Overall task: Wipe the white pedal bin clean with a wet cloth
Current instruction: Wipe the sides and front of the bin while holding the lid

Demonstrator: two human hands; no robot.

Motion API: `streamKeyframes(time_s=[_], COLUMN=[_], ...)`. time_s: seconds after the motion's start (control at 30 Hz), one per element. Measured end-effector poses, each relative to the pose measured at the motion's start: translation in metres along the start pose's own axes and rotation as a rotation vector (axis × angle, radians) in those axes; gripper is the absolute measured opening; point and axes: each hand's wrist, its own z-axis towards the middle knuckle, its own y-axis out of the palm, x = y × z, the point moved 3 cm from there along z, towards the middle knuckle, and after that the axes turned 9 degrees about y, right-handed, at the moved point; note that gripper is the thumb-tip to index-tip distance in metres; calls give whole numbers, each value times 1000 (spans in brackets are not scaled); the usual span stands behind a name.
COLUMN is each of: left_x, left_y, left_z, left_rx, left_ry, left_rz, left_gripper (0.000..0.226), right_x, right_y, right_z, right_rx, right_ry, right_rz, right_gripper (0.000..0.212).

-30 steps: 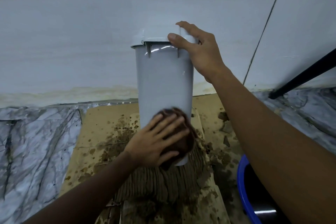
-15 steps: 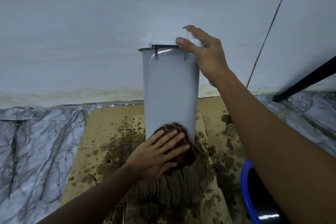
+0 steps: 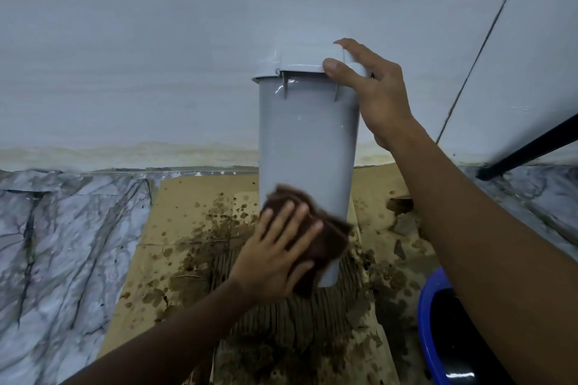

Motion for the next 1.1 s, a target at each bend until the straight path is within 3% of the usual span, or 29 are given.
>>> streamKeyframes(time_s=[0.07, 0.13, 0.33, 0.47, 0.57, 0.73, 0.8, 1.0, 1.1], left_x=[9, 1, -58, -51, -23, 15, 12, -42, -58], left_y=[5, -4, -50, -50, -31, -5, -9, -50, -62], left_z=[-12, 4, 84, 85, 58, 9, 14, 79, 97], left_rx=[-61, -36, 211, 213, 74, -136, -152, 52, 110], left_ry=[118, 120, -349, -429, -252, 240, 302, -95, -208], left_rz=[15, 0, -105, -104, -22, 74, 86, 25, 7], left_gripper=[71, 69, 68, 70, 70, 68, 68, 68, 67], right_x=[0, 0, -4, -6, -6, -5, -5, -5, -5], right_y=[-2, -3, 6, 6, 1, -2, -5, 3, 5], right_z=[-1, -2, -3, -6, -8, -8, -7, -6, -6], right_rx=[-2, -1, -5, -14, -19, -14, -4, 1, 12], right_ry=[0, 5, -3, -9, -1, 3, 6, -2, -12], right_rz=[14, 33, 29, 19, 13, 7, 18, 17, -7], right_gripper=[37, 36, 41, 39, 36, 36, 37, 44, 45])
